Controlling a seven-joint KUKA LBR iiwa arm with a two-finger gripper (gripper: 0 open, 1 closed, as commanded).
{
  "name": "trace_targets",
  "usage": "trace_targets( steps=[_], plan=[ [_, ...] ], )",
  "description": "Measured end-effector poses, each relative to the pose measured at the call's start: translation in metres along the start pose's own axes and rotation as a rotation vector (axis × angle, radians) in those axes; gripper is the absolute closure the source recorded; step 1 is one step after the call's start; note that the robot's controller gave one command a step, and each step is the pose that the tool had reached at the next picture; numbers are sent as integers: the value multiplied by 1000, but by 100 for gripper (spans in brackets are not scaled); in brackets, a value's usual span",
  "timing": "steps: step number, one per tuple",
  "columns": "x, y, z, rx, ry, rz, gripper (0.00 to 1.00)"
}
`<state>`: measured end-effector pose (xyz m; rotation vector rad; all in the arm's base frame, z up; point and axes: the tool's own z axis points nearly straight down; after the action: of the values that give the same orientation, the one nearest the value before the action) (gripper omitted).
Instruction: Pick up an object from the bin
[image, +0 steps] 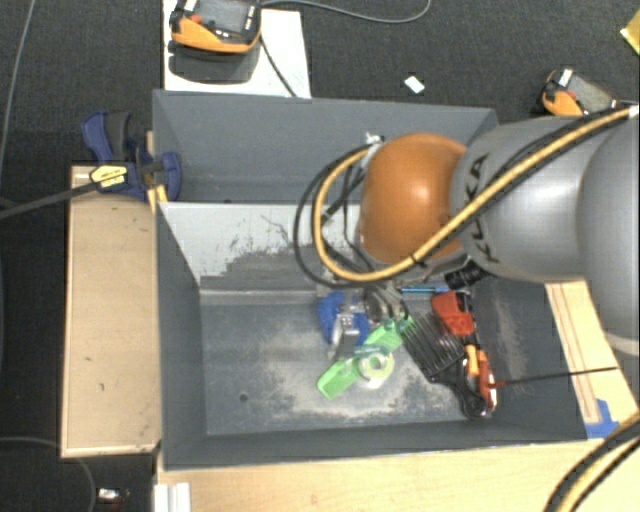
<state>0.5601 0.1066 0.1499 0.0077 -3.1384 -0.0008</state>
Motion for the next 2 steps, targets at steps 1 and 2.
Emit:
trace_targets(
  steps=[1,2],
  plan=[
    [-2,0,-3,-1,-6,3,0],
    [44,-36,49,-1,-14,-218,0]
  ],
)
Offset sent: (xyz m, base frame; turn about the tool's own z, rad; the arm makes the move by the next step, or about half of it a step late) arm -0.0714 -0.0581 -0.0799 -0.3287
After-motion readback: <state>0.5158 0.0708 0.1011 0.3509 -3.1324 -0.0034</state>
